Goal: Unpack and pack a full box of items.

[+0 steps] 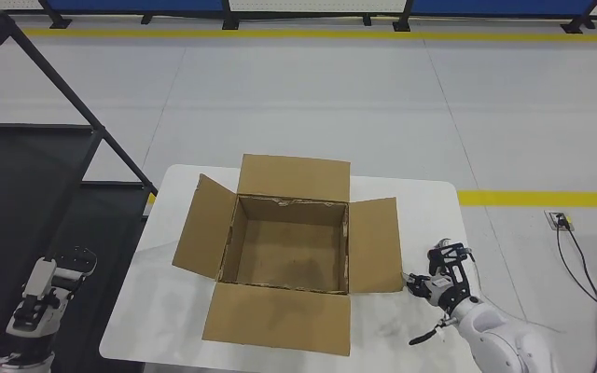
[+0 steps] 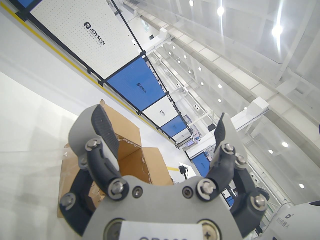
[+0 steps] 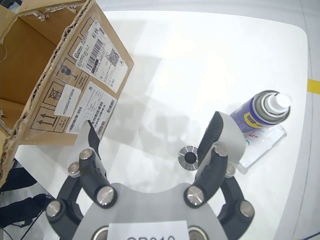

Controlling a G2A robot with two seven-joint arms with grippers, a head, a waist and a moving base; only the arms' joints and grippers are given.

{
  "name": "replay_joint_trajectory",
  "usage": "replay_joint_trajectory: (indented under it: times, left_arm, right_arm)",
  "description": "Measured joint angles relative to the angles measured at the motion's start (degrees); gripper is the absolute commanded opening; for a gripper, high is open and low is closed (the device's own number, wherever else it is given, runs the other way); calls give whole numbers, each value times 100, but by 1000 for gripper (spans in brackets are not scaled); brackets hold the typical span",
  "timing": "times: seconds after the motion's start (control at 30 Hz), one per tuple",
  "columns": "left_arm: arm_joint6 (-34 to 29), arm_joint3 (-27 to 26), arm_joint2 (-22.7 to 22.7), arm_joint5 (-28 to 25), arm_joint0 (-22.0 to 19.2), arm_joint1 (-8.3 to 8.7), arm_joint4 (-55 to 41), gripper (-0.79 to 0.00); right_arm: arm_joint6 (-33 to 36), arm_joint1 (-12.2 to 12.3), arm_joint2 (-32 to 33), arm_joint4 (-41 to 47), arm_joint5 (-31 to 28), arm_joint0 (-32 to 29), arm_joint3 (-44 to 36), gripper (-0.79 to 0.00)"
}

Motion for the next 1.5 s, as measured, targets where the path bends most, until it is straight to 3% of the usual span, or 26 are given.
replay_joint_trajectory:
  times: [0.13, 0.33, 0.63, 0.67, 0.7, 0.8, 0.83, 1.2, 1.5]
  left_arm:
    - [0, 0, 0, 0, 0, 0, 0, 0]
    - [0, 0, 0, 0, 0, 0, 0, 0]
    - [0, 0, 0, 0, 0, 0, 0, 0]
    - [0, 0, 0, 0, 0, 0, 0, 0]
    - [0, 0, 0, 0, 0, 0, 0, 0]
    - [0, 0, 0, 0, 0, 0, 0, 0]
    - [0, 0, 0, 0, 0, 0, 0, 0]
    - [0, 0, 0, 0, 0, 0, 0, 0]
    - [0, 0, 0, 0, 0, 0, 0, 0]
  right_arm:
    - [350, 76, 72, -599, -156, 69, 110, 0]
    - [1237, 199, 166, -804, -845, 391, 619, 0]
    - [1638, 266, -204, -903, -1076, 1063, 1599, 0]
    - [1635, 269, -234, -895, -1063, 1119, 1680, -65]
    - [1632, 272, -257, -879, -1066, 1167, 1752, -311]
    - [1621, 293, -288, -814, -1111, 1277, 1921, -696]
    - [1617, 302, -292, -786, -1121, 1300, 1953, -785]
    - [1531, 400, -146, -634, -1062, 1031, 1546, -785]
    - [1181, 470, 478, 148, -704, 341, 407, -785]
